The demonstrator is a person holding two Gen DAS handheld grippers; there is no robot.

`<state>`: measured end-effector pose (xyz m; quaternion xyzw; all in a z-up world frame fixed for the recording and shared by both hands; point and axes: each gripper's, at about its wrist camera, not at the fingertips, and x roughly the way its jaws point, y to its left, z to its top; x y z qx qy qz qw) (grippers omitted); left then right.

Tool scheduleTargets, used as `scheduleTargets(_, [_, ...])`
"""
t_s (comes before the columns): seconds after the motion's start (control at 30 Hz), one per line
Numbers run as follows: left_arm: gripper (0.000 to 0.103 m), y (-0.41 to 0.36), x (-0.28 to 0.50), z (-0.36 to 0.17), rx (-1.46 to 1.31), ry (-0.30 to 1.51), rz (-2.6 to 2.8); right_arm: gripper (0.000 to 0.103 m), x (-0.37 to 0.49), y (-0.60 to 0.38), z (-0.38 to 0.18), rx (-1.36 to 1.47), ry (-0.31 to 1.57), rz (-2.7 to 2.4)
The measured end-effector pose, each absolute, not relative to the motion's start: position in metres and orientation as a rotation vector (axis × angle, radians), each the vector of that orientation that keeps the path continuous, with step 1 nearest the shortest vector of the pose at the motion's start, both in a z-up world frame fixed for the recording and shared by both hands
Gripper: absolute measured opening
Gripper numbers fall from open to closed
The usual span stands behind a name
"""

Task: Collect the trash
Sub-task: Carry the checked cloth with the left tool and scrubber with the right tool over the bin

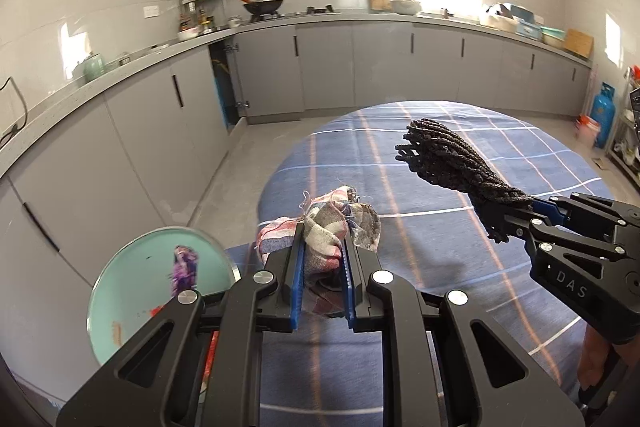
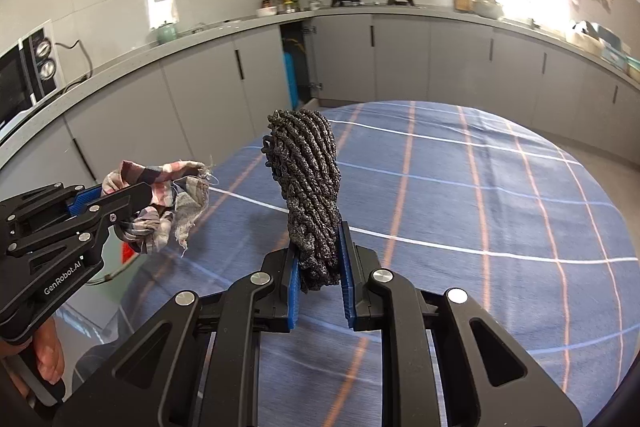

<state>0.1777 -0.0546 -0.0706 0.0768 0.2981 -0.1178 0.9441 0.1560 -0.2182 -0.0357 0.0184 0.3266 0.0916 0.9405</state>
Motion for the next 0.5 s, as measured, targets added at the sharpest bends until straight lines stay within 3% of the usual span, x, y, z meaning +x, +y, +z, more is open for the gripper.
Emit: scheduleTargets(0.5, [0.016, 0.021, 0.165, -0.064, 0.091, 0.578, -0.095, 0.018, 0.162, -0.156, -0.023, -0.026, 0.631, 0.312])
